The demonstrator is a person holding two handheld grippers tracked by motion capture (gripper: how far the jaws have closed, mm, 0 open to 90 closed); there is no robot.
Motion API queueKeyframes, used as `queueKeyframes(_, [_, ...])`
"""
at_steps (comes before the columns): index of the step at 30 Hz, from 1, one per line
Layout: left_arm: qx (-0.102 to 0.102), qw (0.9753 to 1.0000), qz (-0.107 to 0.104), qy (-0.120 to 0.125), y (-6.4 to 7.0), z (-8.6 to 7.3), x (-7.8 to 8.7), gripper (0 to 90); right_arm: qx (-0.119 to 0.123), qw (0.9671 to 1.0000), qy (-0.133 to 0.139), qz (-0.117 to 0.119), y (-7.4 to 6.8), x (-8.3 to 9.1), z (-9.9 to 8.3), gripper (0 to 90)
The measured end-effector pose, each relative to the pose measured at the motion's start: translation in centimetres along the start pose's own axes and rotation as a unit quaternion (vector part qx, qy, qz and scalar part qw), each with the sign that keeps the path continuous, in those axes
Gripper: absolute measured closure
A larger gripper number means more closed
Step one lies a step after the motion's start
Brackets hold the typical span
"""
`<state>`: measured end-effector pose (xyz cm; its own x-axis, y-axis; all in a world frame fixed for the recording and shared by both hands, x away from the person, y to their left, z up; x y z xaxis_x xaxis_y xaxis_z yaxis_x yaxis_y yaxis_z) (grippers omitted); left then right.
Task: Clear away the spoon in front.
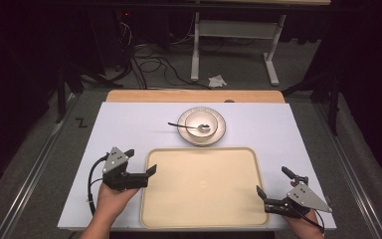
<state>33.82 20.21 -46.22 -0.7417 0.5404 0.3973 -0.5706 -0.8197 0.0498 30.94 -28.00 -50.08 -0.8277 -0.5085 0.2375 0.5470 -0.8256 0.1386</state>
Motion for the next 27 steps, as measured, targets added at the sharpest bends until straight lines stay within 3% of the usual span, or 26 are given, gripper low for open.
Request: queueKeyframes(27, [0.035,0.9993,-0.003,-0.012,-2.8,4.0,-4.7,8.4,0.001,1.0000,0.001,0.003,0.0,0.0,-0.1,0.5])
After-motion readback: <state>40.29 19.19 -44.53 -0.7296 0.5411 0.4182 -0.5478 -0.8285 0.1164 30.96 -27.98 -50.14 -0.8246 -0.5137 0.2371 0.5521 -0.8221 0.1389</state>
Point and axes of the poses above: each handheld gripper's, and its own axes: x roughly backward along the jaws, z roughly out of its top, y roughly to its right, the point moved 1 cm from there along -x, roughly forward along the jaws, and after that the axes turned 4 degrees about -x, right-handed, at the moved point
